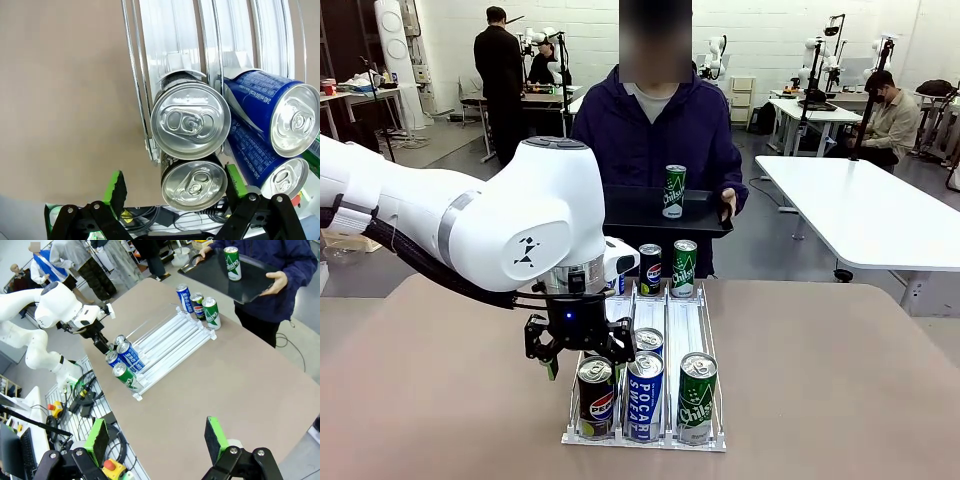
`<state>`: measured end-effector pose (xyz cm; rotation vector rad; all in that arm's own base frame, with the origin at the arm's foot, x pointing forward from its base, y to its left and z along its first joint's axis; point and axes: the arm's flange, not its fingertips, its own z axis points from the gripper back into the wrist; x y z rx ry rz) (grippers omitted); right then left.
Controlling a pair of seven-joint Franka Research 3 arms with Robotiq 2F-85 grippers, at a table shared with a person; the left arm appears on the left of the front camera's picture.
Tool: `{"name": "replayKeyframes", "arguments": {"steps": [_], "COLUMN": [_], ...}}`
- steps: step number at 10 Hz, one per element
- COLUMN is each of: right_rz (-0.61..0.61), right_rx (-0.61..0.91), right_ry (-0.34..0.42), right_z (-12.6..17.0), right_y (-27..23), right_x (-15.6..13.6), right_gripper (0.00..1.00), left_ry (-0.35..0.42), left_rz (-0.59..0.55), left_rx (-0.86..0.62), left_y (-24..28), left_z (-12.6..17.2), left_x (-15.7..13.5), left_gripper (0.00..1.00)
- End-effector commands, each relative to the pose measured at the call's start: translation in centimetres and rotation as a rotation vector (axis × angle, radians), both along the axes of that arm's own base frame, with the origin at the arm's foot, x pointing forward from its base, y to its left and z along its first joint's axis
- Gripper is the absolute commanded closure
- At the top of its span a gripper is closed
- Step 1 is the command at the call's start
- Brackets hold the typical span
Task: Retrieve and hand over the desired beverage to the person.
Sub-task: Pick up another can of the same type that the person held from the Automatic Can Dispenser.
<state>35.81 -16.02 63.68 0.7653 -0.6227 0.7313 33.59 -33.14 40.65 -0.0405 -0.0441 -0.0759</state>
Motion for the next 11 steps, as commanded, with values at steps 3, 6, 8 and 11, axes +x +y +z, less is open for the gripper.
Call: {"name": "replayKeyframes", "arguments": {"steps": [3,6,8,11], "right_rz": [0.012,0.012,0.012,0.012], "right_rx": [0.03,0.03,0.03,0.03], "right_ry": [-0.022,-0.022,-0.022,-0.022], "right_z": [0.01,0.01,0.01,0.01], "right_y": [0.09,0.09,0.09,0.09], "right_x": [0.22,0.22,0.22,0.22], "right_gripper": [0.0,0.0,0.0,0.0], "left_ry": [-0.025,-0.019,-0.012,-0.01], "left_rz": [-0.002,-0.005,-0.011,-0.03], "left_rx": [-0.018,-0.024,-0.027,-0.032], "left_y": [0.33,0.51,0.53,0.53], "left_z": [-0.28,-0.35,-0.41,-0.17], "left_x": [-0.2,-0.24,-0.25,-0.54], "left_gripper": [0.59,1.0,0.93,1.0]}}
